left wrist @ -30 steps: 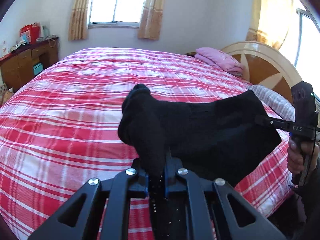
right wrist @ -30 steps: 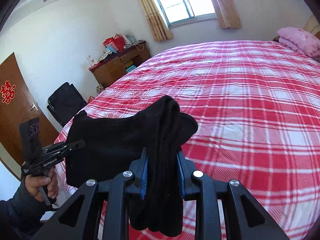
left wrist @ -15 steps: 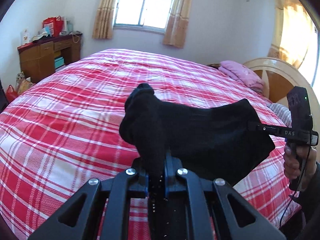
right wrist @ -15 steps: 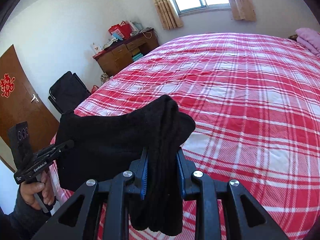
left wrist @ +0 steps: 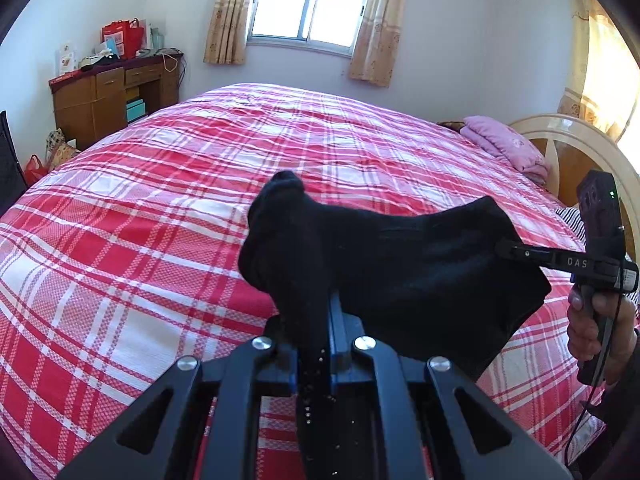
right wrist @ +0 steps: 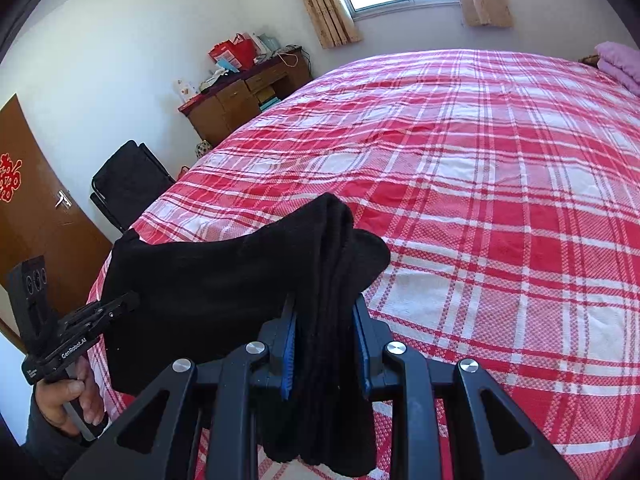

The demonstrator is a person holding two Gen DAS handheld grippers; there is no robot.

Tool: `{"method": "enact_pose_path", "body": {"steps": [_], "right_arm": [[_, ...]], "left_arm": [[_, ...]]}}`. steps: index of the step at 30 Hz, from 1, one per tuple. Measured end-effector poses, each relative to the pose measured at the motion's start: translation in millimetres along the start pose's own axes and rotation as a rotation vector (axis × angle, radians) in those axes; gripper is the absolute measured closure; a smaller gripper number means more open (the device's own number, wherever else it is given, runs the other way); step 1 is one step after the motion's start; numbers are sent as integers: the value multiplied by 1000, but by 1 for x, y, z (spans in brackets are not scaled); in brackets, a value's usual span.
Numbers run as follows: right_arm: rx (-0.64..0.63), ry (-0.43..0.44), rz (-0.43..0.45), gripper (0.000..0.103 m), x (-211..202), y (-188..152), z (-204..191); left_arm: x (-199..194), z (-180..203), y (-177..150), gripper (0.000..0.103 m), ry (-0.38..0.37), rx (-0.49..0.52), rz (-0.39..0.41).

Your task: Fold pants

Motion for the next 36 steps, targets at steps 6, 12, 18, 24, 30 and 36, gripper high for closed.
{"method": "enact_pose_path", "body": {"steps": [6, 12, 18, 24, 30, 36], "right_arm": [[17, 6, -19, 77, 8, -3, 5], [88, 20, -78, 75, 21, -9, 16], [115, 2, -85, 61, 27, -19, 27], [138, -47, -57, 46, 21, -28, 40], [118, -129, -11, 44, -1, -31, 52], [92, -222, 13, 44, -41, -42, 69]], "left_arm": [[8, -6, -7, 91, 12, 9, -20], [16, -9, -15, 68, 61, 39, -46], [18, -16, -23, 39, 134, 71, -58], [13, -30, -27, 16, 161, 21, -61], [8, -34, -32, 4, 225, 35, -96], [-5, -27, -27, 4, 308, 64, -108]]}}
Point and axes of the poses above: each gripper's, at about its wrist camera, not at the fingertips, and x roughly the way its jaws point, z to its right, y to its top, the point moved 5 cm from there along x, roughly the way its jaws point, and after that the axes turned 15 degrees about -y, right-handed, at the moved point
